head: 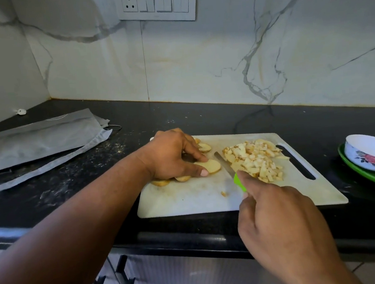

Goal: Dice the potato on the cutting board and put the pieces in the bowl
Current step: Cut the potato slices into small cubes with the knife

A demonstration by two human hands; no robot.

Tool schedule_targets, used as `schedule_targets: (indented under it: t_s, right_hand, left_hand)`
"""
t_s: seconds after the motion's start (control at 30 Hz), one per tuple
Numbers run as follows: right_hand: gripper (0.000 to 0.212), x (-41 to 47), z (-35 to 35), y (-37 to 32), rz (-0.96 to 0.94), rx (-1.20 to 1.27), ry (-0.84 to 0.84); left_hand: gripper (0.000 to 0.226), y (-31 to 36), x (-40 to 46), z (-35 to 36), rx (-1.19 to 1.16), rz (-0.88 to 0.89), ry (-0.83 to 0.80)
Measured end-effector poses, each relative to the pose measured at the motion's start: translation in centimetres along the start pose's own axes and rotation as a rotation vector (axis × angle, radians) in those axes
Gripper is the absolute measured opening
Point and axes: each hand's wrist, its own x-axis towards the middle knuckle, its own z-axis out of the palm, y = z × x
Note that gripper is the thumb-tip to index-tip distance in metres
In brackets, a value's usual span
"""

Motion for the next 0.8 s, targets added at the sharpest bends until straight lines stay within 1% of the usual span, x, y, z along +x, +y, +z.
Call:
schedule_targets:
  t_s: [0.07,0.2,0.37,0.47,0.53,0.67,0.73,0.8]
  right_hand:
    - [0.055,0.0,-0.3,-0.1,-0.001,-0.007,0.007]
    - [0.054,0.1,-0.7,-0.5,-0.001,-0.051,-0.011]
    - [0.057,-0.8,-2.4,-0.5,-0.005,-0.124,-0.124]
    - [0.056,-1.7,-4.2,-0.3,0.016,-0.152,-0.201]
    - [0.055,-2.0,-4.9,-0.5,0.032,-0.129,-0.188]
    - [0.055,-0.6,-3.1,-1.3,-0.001,-0.112,-0.071]
    - [0.054,0.1,-1.8,-1.4,-0.017,-0.098,-0.057]
    - [0.055,0.0,-1.7,-1.4,-0.007,-0.072,-0.079]
  left_hand:
    - [0.039,0.0,0.1,0.1,0.009,-0.011,0.009]
    - [0.033,0.3,0.3,0.2,0.011,-0.040,0.010]
    - [0.025,0.5,0.7,0.5,0.002,-0.076,-0.002]
    - [0.025,0.5,0.7,0.5,-0.023,-0.084,-0.003]
    - [0.027,0.3,0.6,0.5,-0.051,-0.086,-0.004]
    - [0.031,0.4,0.5,0.5,-0.111,-0.086,0.005]
    - [0.030,0.6,0.5,0.5,-0.113,-0.090,0.001]
    - [0.031,0.6,0.6,0.5,-0.114,-0.087,-0.002]
